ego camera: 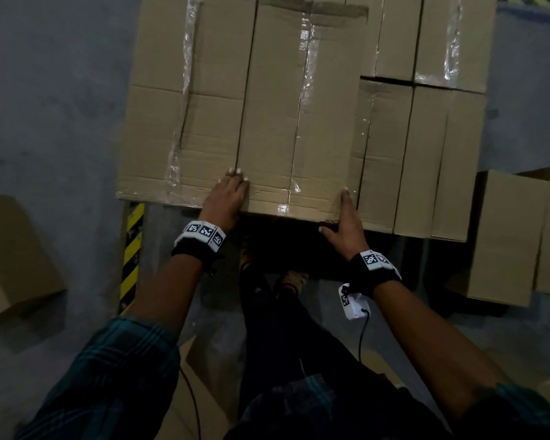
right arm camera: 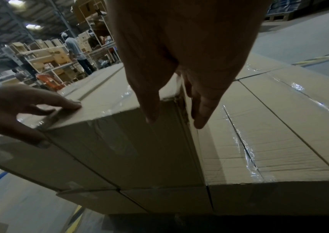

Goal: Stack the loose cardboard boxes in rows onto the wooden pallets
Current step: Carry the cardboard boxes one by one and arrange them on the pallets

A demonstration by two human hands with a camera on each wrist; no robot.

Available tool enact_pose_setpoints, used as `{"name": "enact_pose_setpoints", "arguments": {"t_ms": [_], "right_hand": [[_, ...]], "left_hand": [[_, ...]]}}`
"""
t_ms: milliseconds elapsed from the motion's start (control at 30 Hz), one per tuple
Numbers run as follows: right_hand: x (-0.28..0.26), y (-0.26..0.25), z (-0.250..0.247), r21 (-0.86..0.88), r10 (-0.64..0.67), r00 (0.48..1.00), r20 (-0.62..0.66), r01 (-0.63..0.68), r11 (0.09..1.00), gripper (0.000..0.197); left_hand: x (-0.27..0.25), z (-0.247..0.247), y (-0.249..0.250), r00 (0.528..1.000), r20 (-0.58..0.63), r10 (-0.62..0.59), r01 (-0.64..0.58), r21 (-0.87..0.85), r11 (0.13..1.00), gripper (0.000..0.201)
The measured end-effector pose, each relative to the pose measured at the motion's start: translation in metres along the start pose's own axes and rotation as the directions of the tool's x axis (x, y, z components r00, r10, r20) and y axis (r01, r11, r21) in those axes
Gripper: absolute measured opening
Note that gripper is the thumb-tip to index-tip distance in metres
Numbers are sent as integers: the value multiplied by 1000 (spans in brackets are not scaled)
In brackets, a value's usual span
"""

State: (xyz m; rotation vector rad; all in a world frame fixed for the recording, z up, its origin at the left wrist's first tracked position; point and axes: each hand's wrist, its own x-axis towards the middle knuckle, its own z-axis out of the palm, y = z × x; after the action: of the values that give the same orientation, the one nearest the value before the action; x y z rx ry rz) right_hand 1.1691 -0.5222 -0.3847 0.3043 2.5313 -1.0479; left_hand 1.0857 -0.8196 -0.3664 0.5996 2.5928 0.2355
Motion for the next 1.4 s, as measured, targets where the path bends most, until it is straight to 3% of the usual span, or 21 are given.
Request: {"name": "enact_pose_setpoints", "arguments": {"t_ms": [67, 133, 267, 400, 567, 667, 733, 867, 967, 1133, 1167, 1233, 1333, 1400], "right_hand": [[-13, -10, -9, 15, 12, 1000, -2, -12, 1000, 95], [-29, -26, -22, 60, -5, 999, -37, 8, 998, 88], [-61, -62, -53, 109, -71, 991, -116, 84, 990, 80], [-87, -103, -82, 206, -125, 979, -158, 157, 966, 78], [-101, -162, -94, 280, -261, 964, -55, 266, 923, 77], [-105, -195, -81, 247, -386, 921, 53, 363, 899, 75], [-108, -220, -64, 238, -456, 880, 132, 419, 876, 75], [-109, -273, -16, 207, -551, 800, 236, 513, 833, 73], [-110, -317, 26, 144, -620, 720, 310, 609, 780, 70], [-112, -386, 112, 118, -716, 504, 484, 773, 624, 70], [-117, -411, 142, 140, -733, 454, 506, 796, 589, 70], [-110, -424, 154, 132, -724, 461, 513, 791, 597, 71], [-127, -469, 201, 171, -707, 433, 559, 774, 609, 73], [-139, -495, 226, 220, -732, 382, 564, 785, 579, 72]], "left_hand": [[-2, -10, 12, 993, 112, -44, 41, 26, 999, 91], [-9, -19, 30, 991, 103, -84, 86, -9, 996, 91], [-43, -46, 76, 980, -126, -154, 100, -354, 930, 86], [-92, -79, 105, 919, -301, -254, 38, -575, 818, 84], [-154, -104, 96, 851, -267, -452, 117, -743, 659, 82], [-188, -105, 82, 813, -233, -534, 120, -830, 544, 78], [-212, -101, 68, 772, -213, -599, 122, -875, 469, 77], [-260, -83, 28, 657, -268, -704, 88, -901, 425, 71], [-296, -70, -10, 596, -220, -772, 120, -926, 357, 64], [-367, -46, -86, 448, -198, -872, 193, -931, 311, 56], [-396, -43, -107, 394, -180, -901, 191, -943, 272, 55], [-404, -46, -120, 370, -165, -914, 192, -949, 250, 54], [-461, -43, -149, 253, -160, -954, 174, -963, 208, 53], [-495, -37, -165, 186, -136, -973, 152, -974, 165, 52]]}}
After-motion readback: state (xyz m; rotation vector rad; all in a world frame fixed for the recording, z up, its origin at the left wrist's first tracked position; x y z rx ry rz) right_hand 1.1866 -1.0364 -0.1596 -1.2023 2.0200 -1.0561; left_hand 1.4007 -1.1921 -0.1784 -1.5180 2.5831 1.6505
